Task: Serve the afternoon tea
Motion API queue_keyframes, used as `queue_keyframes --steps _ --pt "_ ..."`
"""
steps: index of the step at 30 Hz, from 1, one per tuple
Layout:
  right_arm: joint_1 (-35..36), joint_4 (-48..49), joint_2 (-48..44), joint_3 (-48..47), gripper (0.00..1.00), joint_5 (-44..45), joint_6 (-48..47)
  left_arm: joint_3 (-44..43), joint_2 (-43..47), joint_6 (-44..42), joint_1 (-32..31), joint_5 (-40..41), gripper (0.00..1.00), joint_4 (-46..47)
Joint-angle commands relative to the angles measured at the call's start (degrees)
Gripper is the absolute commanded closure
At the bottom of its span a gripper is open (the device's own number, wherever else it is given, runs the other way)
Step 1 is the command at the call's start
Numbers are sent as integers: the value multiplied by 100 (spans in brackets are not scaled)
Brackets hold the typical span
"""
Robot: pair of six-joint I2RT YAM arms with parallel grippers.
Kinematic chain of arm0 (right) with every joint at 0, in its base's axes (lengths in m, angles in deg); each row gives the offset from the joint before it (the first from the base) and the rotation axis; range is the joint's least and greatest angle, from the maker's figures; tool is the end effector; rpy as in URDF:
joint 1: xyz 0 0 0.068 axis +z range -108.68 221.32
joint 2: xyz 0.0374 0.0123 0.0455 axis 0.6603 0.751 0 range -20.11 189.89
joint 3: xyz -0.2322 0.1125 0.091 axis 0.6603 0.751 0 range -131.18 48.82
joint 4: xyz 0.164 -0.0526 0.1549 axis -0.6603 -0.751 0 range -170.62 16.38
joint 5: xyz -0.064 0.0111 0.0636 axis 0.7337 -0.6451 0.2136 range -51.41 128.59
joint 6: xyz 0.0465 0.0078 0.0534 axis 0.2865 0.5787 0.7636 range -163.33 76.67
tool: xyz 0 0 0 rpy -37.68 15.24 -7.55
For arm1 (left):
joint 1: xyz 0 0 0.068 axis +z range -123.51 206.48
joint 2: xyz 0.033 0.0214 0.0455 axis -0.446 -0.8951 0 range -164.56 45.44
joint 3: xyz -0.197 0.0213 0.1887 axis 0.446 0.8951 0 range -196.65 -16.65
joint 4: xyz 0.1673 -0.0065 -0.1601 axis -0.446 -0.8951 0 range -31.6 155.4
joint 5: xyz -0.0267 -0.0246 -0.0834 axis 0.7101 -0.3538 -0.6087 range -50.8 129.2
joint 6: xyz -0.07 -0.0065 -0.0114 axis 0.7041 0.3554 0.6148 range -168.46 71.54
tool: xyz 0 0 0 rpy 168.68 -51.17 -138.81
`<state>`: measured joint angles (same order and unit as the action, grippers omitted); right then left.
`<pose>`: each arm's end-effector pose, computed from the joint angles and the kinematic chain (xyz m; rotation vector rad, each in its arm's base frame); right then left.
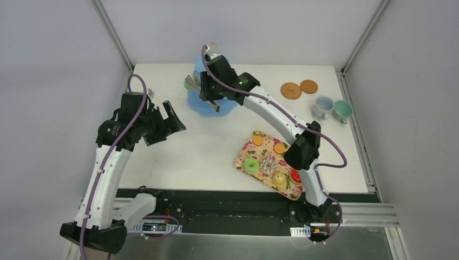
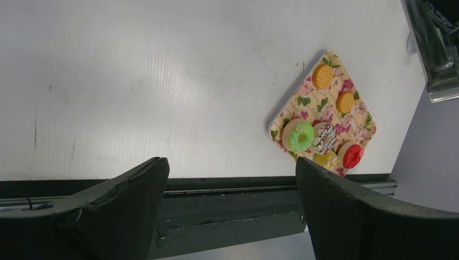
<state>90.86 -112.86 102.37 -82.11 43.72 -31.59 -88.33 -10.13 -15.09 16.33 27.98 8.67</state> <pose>0.3140 0.3599 0.3598 -0.6454 2.0547 0.5404 0.1535 -0.0391 0.3630 -0.3671 2.3122 -0.6120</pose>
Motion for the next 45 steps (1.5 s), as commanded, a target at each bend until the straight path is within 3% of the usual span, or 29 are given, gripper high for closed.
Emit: queue_keyframes --steps 1,20,29,45 --pt "-96 324 12 -291 75 151 -112 -39 75 -155 -12 141 8 -96" --pt "-298 358 317 -276 75 471 -445 31 -63 -165 -13 50 8 77" --pt "-336 348 382 -294 56 482 -500 20 -191 -168 -12 -11 8 173" --pt "-331 -43 -64 -341 50 114 -351 53 -472 -129 -10 -256 8 468"
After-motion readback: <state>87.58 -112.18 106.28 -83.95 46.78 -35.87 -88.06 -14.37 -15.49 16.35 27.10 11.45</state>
